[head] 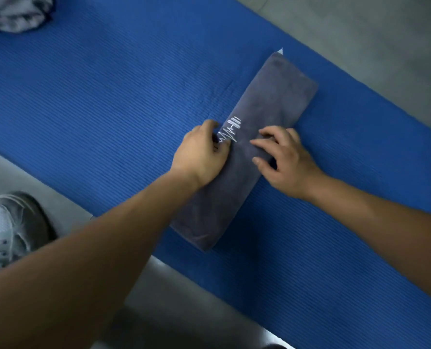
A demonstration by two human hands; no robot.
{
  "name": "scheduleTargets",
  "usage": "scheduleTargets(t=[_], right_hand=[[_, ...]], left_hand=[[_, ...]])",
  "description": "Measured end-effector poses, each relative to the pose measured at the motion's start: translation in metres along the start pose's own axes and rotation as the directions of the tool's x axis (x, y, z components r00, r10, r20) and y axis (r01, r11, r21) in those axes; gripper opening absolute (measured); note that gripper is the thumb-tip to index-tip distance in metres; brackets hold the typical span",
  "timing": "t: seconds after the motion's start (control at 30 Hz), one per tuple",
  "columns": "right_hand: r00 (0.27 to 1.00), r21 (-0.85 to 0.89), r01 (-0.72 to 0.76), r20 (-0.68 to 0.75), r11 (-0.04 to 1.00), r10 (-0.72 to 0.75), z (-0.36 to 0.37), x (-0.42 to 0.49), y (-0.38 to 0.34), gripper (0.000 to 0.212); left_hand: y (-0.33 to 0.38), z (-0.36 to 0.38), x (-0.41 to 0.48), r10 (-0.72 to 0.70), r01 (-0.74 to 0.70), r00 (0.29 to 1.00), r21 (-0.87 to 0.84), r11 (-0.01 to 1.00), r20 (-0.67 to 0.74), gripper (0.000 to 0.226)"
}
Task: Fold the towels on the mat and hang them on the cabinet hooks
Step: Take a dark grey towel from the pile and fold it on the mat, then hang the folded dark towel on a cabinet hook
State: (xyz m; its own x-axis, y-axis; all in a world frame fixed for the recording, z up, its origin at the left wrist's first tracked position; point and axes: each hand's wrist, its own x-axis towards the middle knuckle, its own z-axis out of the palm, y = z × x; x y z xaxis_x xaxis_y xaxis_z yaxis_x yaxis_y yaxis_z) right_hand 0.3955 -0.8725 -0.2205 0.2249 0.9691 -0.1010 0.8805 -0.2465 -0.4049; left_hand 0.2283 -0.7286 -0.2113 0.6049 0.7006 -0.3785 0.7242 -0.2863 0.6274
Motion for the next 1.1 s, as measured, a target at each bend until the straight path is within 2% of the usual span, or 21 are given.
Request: scheduleTargets(t=[0.1, 0.2, 0.3, 0.4, 0.43, 0.5, 0.53, 0.6, 0.67, 0.7, 0.73, 0.87, 0.93, 1.03, 1.1], right_hand=[[0.997, 0.067, -0.021, 0.070, 0.998, 0.016, -0.002, -0.009, 0.000, 0.056], [0.985, 0.150, -0.100, 0.155, 0.984, 0.077, -0.018, -0.015, 0.002, 0.048], [0.949, 0.289, -0.297, 0.199, 0.910, 0.246, -0.049, -0.025, -0.015, 0.040], [0.908, 0.484, -0.393, 0.072, 0.781, 0.413, -0.092, -0.031, -0.053, 0.024], [0.876, 0.542, -0.425, 0.045, 0.725, 0.481, -0.111, -0.032, -0.068, 0.022], [0.770, 0.687, -0.501, 0.077, 0.526, 0.633, -0.150, -0.038, -0.094, 0.020], [0.719, 0.751, -0.521, 0.129, 0.406, 0.683, -0.173, -0.042, -0.109, 0.020], [0.644, 0.828, -0.531, 0.257, 0.179, 0.720, -0.221, -0.052, -0.146, 0.033], [0.624, 0.885, -0.465, 0.351, -0.030, 0.698, -0.271, -0.060, -0.186, 0.041], [0.630, 0.907, -0.412, 0.355, -0.090, 0.691, -0.298, -0.064, -0.206, 0.041], [0.630, 0.924, -0.365, 0.335, -0.114, 0.701, -0.328, -0.065, -0.227, 0.040], [0.581, 0.963, -0.265, 0.200, -0.049, 0.789, -0.448, -0.066, -0.296, 0.036], [0.555, 0.970, -0.243, 0.152, -0.015, 0.818, -0.505, -0.063, -0.326, 0.047], [0.523, 0.957, -0.277, 0.076, 0.085, 0.849, -0.576, -0.060, -0.371, 0.067], [0.525, 0.933, -0.310, 0.010, 0.181, 0.851, -0.614, -0.055, -0.397, 0.061]], left_hand=[[0.023, -0.011, 0.026, -0.160, 0.174, 0.978, -0.098, 0.980, 0.136, 0.030], [0.046, -0.023, 0.033, -0.265, 0.353, 0.905, -0.238, 0.905, 0.334, 0.028], [0.064, -0.031, 0.018, -0.166, 0.393, 0.864, -0.430, 0.813, 0.476, 0.023], [0.090, -0.062, -0.009, -0.058, 0.472, 0.831, -0.647, 0.598, 0.553, 0.020], [0.102, -0.079, -0.019, -0.041, 0.487, 0.823, -0.667, 0.564, 0.566, 0.017], [0.133, -0.119, -0.039, -0.009, 0.484, 0.820, -0.686, 0.543, 0.572, 0.013], [0.150, -0.140, -0.049, 0.022, 0.465, 0.824, -0.697, 0.546, 0.566, 0.016], [0.185, -0.187, -0.070, 0.088, 0.412, 0.832, -0.716, 0.564, 0.548, 0.024], [0.222, -0.237, -0.095, 0.131, 0.371, 0.831, -0.715, 0.593, 0.540, 0.025], [0.241, -0.262, -0.108, 0.136, 0.367, 0.827, -0.707, 0.604, 0.546, 0.025], [0.257, -0.288, -0.120, 0.128, 0.372, 0.823, -0.694, 0.616, 0.554, 0.027], [0.318, -0.388, -0.164, 0.097, 0.400, 0.807, -0.661, 0.635, 0.582, 0.040], [0.351, -0.437, -0.180, 0.077, 0.402, 0.809, -0.645, 0.650, 0.582, 0.037], [0.397, -0.504, -0.200, 0.103, 0.245, 0.854, -0.568, 0.786, 0.511, 0.028], [0.417, -0.539, -0.206, 0.174, 0.079, 0.895, -0.530, 0.844, 0.410, 0.015]])
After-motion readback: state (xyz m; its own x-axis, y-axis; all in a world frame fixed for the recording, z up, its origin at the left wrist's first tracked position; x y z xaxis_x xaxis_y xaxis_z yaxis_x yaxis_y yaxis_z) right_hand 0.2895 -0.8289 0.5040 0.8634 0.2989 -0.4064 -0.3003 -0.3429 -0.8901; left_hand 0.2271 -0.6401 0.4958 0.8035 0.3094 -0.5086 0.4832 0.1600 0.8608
